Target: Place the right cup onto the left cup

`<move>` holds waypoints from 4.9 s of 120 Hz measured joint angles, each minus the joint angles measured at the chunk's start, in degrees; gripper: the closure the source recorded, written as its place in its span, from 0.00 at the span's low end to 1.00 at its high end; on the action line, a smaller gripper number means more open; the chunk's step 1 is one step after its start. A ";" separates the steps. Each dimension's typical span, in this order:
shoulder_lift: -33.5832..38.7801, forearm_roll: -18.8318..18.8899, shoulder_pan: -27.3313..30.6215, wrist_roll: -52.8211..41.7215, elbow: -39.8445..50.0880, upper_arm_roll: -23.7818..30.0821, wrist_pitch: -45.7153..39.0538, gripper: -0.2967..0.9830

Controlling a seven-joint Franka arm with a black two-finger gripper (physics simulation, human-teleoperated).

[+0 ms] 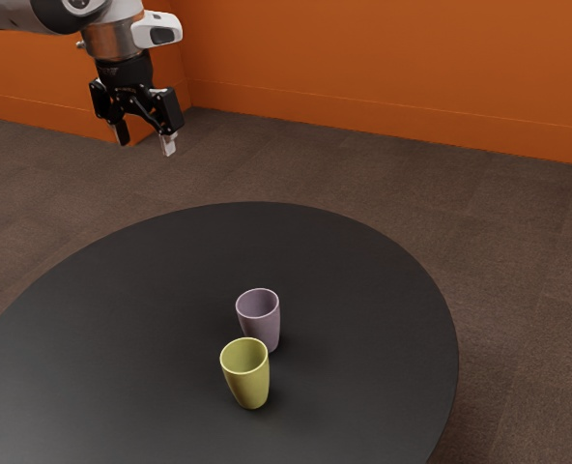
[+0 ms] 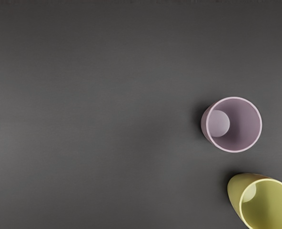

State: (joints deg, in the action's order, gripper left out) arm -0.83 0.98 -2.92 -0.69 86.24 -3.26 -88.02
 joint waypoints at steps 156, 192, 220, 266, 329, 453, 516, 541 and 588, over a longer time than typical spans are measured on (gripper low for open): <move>-4.81 -1.19 -1.27 1.39 19.51 6.54 -18.98 0.23; -2.61 -3.58 -1.04 2.24 27.53 8.14 -24.45 0.23; -1.79 -5.19 -1.75 3.16 32.27 9.30 -28.11 0.23; -1.59 -7.66 -1.13 5.93 36.25 10.94 -31.41 0.23; -1.58 -7.83 -1.04 10.45 40.60 11.04 -35.07 0.23; -3.10 -9.33 -1.31 14.98 42.27 12.05 -36.84 0.23; -4.96 -9.33 -1.28 15.79 42.18 11.96 -39.56 0.27; -5.61 -9.34 -1.30 16.22 42.18 11.92 -40.03 0.38; -6.03 -9.24 -1.28 16.68 42.10 11.80 -40.26 0.61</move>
State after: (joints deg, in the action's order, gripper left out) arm -6.86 -8.26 -4.20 15.99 128.35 8.53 -128.28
